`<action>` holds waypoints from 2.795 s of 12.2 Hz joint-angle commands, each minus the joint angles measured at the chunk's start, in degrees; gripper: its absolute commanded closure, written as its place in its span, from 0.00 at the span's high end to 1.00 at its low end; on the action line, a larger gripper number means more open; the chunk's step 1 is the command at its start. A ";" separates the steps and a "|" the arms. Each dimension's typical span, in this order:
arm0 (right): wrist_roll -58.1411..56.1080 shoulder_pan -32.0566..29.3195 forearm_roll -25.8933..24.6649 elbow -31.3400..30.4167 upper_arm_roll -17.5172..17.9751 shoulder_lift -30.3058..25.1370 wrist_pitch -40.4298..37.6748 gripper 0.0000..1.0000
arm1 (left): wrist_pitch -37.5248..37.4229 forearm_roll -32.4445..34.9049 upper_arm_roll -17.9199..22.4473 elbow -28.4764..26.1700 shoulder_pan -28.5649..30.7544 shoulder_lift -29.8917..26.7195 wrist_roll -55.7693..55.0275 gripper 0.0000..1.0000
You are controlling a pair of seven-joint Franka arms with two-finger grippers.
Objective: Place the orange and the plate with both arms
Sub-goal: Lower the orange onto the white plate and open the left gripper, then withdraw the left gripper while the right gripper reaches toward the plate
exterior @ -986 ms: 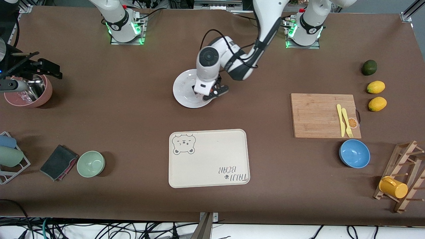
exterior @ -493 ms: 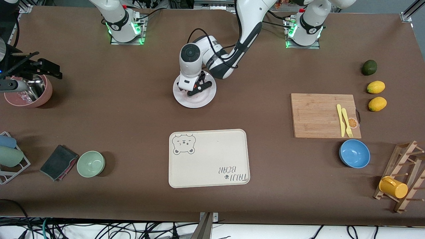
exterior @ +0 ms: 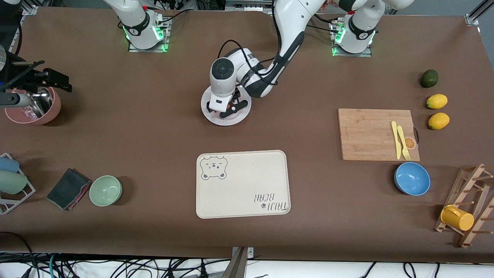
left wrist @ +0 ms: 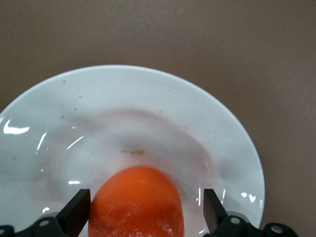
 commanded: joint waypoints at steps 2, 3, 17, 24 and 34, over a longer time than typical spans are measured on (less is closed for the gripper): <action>-1.27 -0.44 0.44 1.03 -0.08 0.15 -0.93 1.00 | -9.27 -0.85 -0.03 0.47 3.92 -4.34 0.18 1.00; -1.27 -0.44 0.44 1.03 -0.08 0.06 -0.76 1.00 | -11.91 -0.85 -0.03 0.56 6.47 -5.23 0.96 1.00; -3.65 0.35 5.19 -3.36 2.11 2.26 1.87 1.00 | -39.78 5.80 0.15 -0.49 51.65 -14.80 64.38 1.00; -3.12 0.79 12.71 -25.93 3.08 -2.05 23.04 1.00 | -42.79 10.92 0.41 0.29 56.06 -26.33 75.42 1.00; -23.02 0.70 49.27 -43.43 14.24 6.65 48.10 1.00 | -27.40 9.52 1.64 -23.17 55.71 -53.13 76.37 1.00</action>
